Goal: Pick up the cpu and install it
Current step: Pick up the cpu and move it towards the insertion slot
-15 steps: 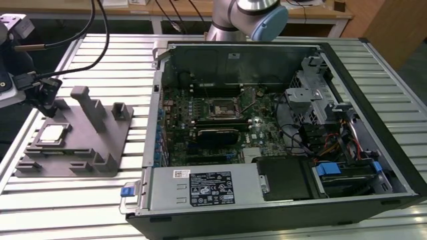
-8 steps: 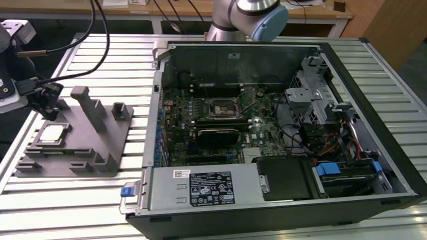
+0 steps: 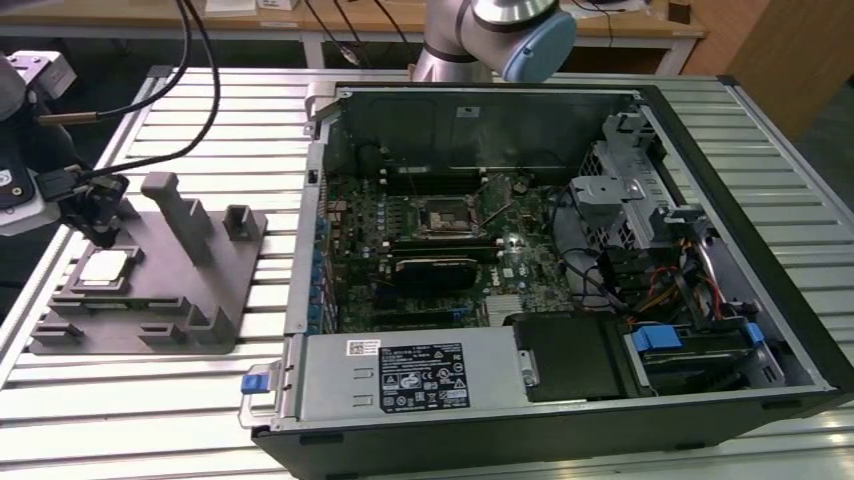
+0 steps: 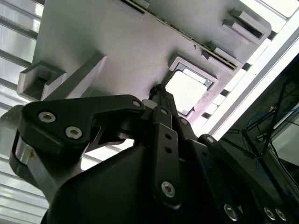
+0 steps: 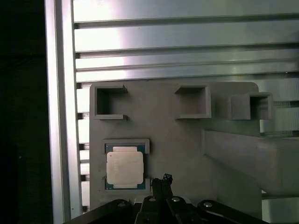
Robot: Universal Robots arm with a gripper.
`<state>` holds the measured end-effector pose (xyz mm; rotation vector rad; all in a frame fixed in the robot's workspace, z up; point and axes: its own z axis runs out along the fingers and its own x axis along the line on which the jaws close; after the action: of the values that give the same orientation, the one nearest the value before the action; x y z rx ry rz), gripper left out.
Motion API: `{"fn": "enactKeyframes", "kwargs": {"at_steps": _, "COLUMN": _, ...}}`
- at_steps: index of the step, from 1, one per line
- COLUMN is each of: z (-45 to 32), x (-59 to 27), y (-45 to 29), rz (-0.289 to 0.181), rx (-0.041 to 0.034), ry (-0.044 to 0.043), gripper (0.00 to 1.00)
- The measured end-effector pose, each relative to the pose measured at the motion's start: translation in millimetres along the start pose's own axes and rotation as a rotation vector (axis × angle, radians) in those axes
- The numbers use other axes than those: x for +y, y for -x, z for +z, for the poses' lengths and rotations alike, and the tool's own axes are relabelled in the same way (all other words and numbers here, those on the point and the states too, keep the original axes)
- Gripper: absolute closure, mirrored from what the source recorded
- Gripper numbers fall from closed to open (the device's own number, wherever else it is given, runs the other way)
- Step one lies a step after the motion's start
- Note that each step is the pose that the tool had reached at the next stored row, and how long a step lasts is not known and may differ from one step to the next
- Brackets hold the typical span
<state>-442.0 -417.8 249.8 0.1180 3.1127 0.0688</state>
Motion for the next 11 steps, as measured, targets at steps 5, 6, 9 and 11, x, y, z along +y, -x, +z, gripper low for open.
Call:
{"fn": "enactKeyframes", "kwargs": {"at_steps": 5, "z": 6.9, "x": -1.2, "y": -1.6, "rz": 0.0, "rx": -0.0001, "ry": 0.0001, "gripper": 0.89}}
{"fn": "enactKeyframes", "kwargs": {"at_steps": 6, "z": 8.4, "x": -1.5, "y": -2.1, "rz": 0.0, "rx": -0.0001, "ry": 0.0001, "gripper": 0.89}}
{"fn": "enactKeyframes", "kwargs": {"at_steps": 9, "z": 12.8, "x": -2.2, "y": -3.7, "rz": 0.0, "rx": 0.0001, "ry": -0.0001, "gripper": 0.89}}
{"fn": "enactKeyframes", "kwargs": {"at_steps": 11, "z": 15.7, "x": -2.4, "y": -5.1, "rz": 0.0, "rx": 0.0, "ry": 0.0, "gripper": 0.89}}
